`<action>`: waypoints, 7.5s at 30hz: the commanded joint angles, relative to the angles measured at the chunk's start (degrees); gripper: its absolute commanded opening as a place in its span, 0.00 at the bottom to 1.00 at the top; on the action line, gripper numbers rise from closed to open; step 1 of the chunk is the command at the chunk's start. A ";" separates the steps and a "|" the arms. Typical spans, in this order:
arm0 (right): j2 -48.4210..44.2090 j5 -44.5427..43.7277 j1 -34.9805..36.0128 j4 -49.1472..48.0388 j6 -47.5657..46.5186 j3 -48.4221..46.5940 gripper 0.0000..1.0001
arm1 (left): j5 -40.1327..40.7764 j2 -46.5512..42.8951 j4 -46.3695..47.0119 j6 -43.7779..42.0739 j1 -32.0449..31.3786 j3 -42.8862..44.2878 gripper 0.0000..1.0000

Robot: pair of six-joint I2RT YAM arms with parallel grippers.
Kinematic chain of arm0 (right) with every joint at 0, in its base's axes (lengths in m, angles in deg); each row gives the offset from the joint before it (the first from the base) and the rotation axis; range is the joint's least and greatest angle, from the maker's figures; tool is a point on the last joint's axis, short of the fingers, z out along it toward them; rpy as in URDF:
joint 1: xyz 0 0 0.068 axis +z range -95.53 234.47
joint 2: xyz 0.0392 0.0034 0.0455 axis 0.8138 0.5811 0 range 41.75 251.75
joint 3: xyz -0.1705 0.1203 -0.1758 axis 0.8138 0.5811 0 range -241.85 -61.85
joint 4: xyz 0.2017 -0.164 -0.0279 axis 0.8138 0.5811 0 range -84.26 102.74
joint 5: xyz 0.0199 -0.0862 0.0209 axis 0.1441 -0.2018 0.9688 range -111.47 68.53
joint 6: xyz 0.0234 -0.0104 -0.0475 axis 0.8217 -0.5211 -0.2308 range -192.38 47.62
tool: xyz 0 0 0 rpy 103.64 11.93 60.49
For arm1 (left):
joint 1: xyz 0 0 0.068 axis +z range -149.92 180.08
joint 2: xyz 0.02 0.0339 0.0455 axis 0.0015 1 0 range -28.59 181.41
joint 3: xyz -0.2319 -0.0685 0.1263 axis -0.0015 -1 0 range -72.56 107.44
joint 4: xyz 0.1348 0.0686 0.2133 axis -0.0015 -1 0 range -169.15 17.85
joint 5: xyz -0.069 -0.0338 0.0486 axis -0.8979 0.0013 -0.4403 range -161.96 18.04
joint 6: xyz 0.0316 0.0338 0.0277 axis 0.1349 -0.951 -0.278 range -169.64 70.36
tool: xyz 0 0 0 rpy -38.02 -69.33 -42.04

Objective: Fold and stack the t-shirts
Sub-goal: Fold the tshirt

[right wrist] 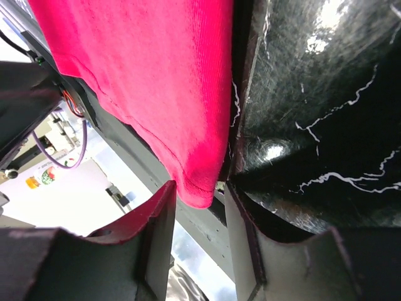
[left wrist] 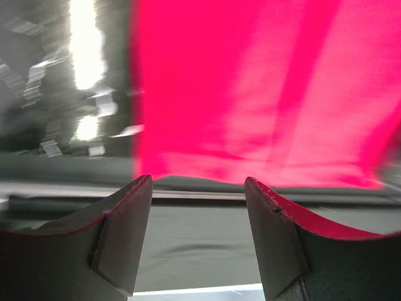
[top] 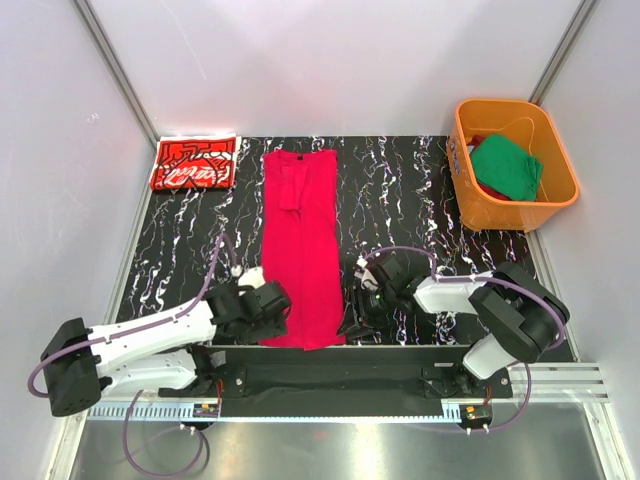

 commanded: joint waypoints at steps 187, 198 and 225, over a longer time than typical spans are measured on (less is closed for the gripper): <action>44.32 -7.48 -19.73 22.97 -27.80 -80.48 0.37 | -25.18 46.03 37.79 -39.36 47.89 36.25 0.31; 51.16 3.17 -23.59 10.86 -20.17 -78.99 0.15 | -34.17 56.13 43.60 -36.02 51.42 38.79 0.22; 37.28 11.14 -13.59 11.92 -11.03 -65.11 0.25 | -39.97 34.59 43.76 -29.27 51.42 17.45 0.20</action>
